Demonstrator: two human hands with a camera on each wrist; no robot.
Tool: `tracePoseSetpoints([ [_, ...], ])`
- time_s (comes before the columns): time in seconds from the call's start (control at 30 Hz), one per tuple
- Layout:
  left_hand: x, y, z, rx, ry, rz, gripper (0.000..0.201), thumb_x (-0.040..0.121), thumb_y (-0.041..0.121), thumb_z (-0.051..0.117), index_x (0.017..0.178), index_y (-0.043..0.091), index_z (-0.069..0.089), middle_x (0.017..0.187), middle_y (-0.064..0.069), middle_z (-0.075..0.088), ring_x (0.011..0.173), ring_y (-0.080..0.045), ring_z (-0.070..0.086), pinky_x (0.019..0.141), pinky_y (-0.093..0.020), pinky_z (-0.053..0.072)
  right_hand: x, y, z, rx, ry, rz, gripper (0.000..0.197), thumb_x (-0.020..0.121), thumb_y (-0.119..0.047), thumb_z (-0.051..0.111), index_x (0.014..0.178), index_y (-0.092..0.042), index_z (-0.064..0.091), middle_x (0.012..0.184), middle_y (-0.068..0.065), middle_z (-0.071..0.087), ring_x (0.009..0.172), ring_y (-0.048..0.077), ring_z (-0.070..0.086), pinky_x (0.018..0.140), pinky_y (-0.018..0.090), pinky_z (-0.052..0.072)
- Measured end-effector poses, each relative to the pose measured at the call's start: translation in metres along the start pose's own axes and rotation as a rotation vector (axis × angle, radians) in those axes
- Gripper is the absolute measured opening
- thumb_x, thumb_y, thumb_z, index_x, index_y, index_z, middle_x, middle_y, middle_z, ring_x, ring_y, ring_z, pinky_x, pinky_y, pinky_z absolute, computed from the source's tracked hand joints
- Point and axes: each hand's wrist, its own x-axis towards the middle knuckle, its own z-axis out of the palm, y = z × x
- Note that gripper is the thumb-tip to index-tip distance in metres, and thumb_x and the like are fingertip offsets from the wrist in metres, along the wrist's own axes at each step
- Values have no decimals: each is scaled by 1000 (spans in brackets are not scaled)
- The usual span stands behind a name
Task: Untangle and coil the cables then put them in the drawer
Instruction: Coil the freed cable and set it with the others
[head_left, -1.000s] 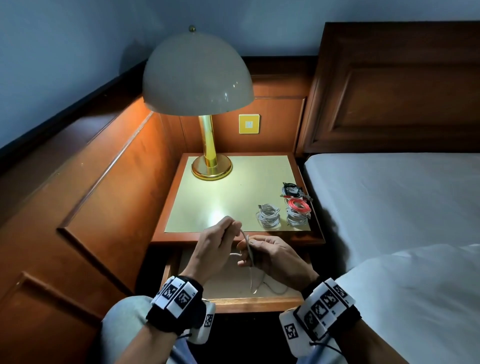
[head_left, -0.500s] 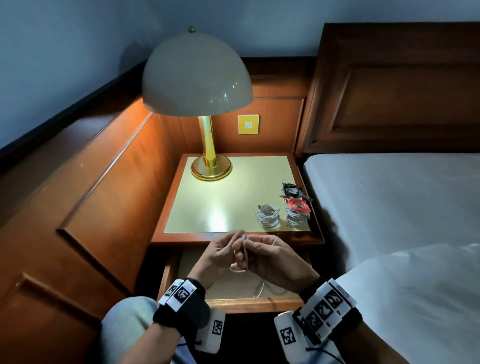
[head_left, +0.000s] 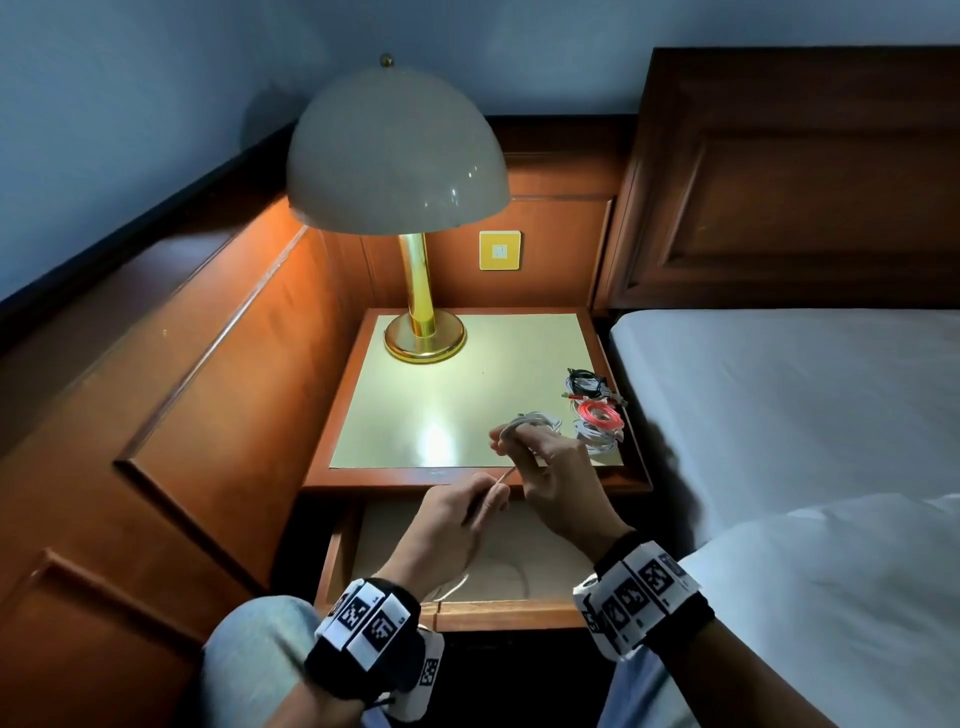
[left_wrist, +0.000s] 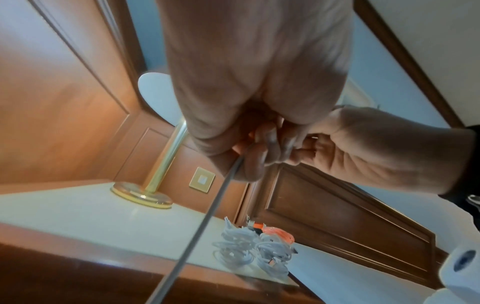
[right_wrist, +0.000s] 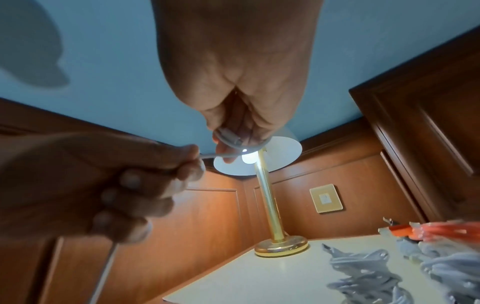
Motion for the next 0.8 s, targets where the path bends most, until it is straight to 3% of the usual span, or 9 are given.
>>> tracePoseSetpoints([
  [0.1,5,-1,-6,73,28,99,19,101,24,57,83,17,59,64,7,55,58,-12,49,58,-25,43,-2,8,-2,-160,-37,-47,10,99,-8,59,101,-8,69,97,0,71,90,8,63,83,13,46],
  [0.2,9,3,-13,110,38,110,20,101,28,57,86,15,58,64,2,56,57,-19,48,55,-23,38,-6,12,-4,-102,-130,44,12,97,-5,57,91,-10,65,83,-2,66,77,8,59,71,20,46],
  [0.3,13,8,-19,129,54,131,19,100,28,61,86,15,61,67,7,59,59,-12,51,57,-16,38,-9,11,-6,90,-247,259,24,102,-13,52,81,-15,64,76,-8,63,74,9,57,74,26,45],
  [0.37,17,7,-22,121,69,155,19,98,30,64,84,16,63,68,12,58,58,-7,51,57,-14,39,-12,4,-9,279,-314,378,33,103,-11,47,77,-16,67,77,-2,64,77,12,57,77,26,44],
  [0.47,22,6,-28,28,82,157,27,94,40,66,81,16,63,66,7,59,60,-16,53,56,-27,44,-16,-8,-11,608,-353,512,33,104,-3,39,93,0,70,84,15,65,83,22,61,79,25,50],
  [0.53,25,9,-31,-49,73,116,34,92,46,67,81,14,64,68,1,61,64,-22,55,59,-32,46,-21,-12,-8,767,-378,530,30,103,-6,40,99,7,67,88,23,61,85,29,59,78,28,51],
  [0.67,26,14,-35,-158,51,3,30,89,39,67,84,9,64,69,3,61,62,-12,55,59,-22,44,-25,-19,-5,1036,-403,566,31,100,-18,49,106,6,67,95,22,61,86,31,57,83,36,48],
  [0.8,21,20,-26,-640,-18,-182,30,100,22,62,92,-6,53,54,-8,54,41,-18,56,43,-25,48,-23,-23,-3,1149,-438,518,31,105,-18,45,112,7,62,91,16,62,83,25,59,96,51,35],
])
